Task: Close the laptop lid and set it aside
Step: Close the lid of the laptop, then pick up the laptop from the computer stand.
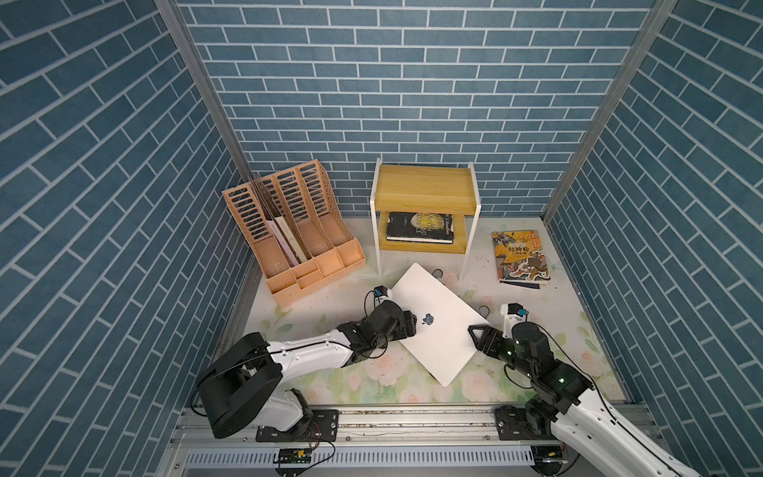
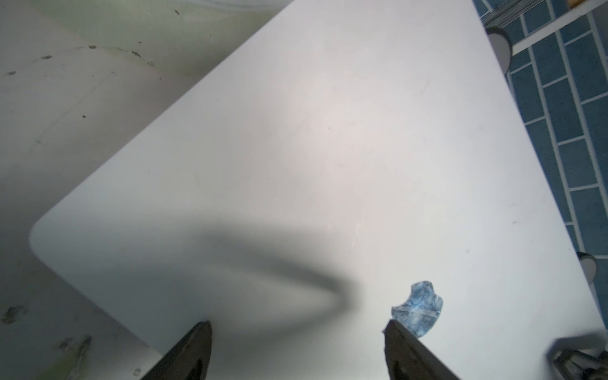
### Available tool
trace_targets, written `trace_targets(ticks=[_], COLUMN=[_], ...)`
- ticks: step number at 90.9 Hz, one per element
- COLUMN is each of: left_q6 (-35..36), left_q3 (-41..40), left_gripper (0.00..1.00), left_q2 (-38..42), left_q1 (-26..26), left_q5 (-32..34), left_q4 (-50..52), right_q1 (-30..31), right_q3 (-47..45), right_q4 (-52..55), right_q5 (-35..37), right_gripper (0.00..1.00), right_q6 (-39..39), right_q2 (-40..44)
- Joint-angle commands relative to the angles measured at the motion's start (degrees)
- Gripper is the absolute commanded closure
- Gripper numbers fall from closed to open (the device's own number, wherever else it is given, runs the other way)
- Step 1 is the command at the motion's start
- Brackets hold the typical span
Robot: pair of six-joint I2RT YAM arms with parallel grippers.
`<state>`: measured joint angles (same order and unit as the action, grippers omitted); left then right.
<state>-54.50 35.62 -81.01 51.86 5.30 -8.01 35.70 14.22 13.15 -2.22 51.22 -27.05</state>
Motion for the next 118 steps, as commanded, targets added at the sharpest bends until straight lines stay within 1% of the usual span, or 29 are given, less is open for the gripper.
trace_targets(ticks=[1, 6, 21, 30, 44, 62, 71, 82, 108, 118], left_q6=[0.1, 0.11, 0.04, 0.02, -0.11, -0.25, -0.31, -0.34, -0.52, -0.52], left_q3=[-0.65, -0.69, -0.29, 0.05, 0.37, 0.51, 0.66, 0.67, 0.91, 1.18], left_gripper=[0.15, 0.15, 0.15, 0.15, 0.15, 0.15, 0.15, 0.15, 0.15, 0.15], left_q2=[-1.06, -1.5, -3.0, -3.96, -4.76, -4.81, -4.54, -4.32, -4.11, -3.36], left_q1=[0.26, 0.27, 0.26, 0.26, 0.26, 0.35, 0.35, 0.44, 0.7, 0.71], left_q5=[0.64, 0.47, -0.06, -0.23, -0.38, -0.34, -0.29, -0.12, 0.12, 0.68], left_q4=[-0.3, -0.46, -0.6, -0.65, -0.25, -0.09, 0.42, 0.44, 0.7, 1.46], right_q1=[-0.22, -0.27, -0.27, -0.28, -0.28, -0.28, -0.28, -0.28, -0.29, -0.28], right_q3=[-2.16, -3.32, -7.08, -8.74, -10.25, -12.8, -13.86, -14.67, -16.71, -15.71], right_q4=[-5.15, -6.0, -8.71, -10.77, -13.54, -20.64, -23.81, -26.64, -29.35, -27.53], right_q5=[-1.79, -3.45, -4.35, -5.4, -6.72, -10.54, -11.78, -12.54, -11.78, -10.44], right_gripper=[0.39, 0.43, 0.51, 0.53, 0.59, 0.76, 0.78, 0.78, 0.72, 0.77], right_q6=[0.58, 0.78, 2.54, 2.77, 2.38, 1.22, 0.94, -0.13, -1.55, -2.83], right_q2=[2.99, 4.59, 9.17, 11.18, 13.21, 12.78, 11.88, 11.16, 10.82, 9.74])
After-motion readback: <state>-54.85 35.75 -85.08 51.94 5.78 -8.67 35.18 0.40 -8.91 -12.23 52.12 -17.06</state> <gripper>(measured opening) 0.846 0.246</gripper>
